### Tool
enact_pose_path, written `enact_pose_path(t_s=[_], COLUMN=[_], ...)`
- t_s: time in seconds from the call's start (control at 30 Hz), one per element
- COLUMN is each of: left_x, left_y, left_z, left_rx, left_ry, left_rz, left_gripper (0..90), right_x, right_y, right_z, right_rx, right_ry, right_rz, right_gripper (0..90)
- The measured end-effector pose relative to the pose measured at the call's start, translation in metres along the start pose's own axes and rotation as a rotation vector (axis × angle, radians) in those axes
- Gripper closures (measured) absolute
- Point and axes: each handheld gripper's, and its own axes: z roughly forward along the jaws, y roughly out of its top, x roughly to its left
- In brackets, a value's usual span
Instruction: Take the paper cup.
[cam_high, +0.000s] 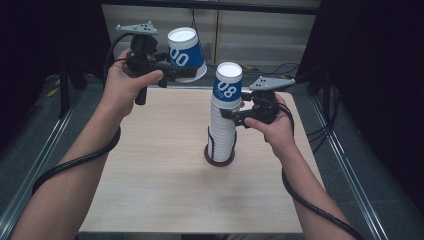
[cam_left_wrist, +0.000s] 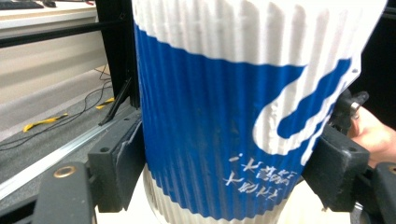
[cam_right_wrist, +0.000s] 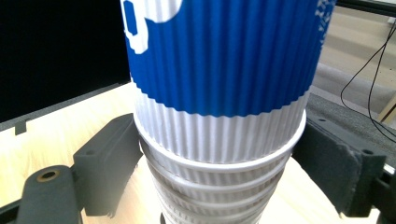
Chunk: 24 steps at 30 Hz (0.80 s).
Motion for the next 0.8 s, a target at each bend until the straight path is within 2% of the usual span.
enact_pose_path(t_s=[0.4, 0.47, 0.57, 0.8], left_x=[0.009, 0.011, 0.012, 0.013], left_y=[-0.029, -0.035, -0.038, -0.048], left_z=[0.000, -0.001, -0.001, -0.005], left_rx=[0.026, 0.029, 0.032, 0.047], left_ry=[0.013, 0.019, 0.021, 0.041], left_rz=[-0.019, -0.028, -0.033, -0.017], left_gripper=[22.0, 21.9, 21.9, 22.0], right_x=[-0.001, -0.003, -0.004, -0.003], right_y=[-0.001, -0.002, -0.002, -0.008], right_z=[-0.005, -0.008, -0.010, -0.014], right_rx=[0.003, -0.030, -0.039, -0.027], right_ry=[0.008, 0.018, 0.020, 0.021], right_rz=[-0.006, 0.006, 0.017, 0.006], right_gripper=[14.8, 14.4, 13.7, 13.7])
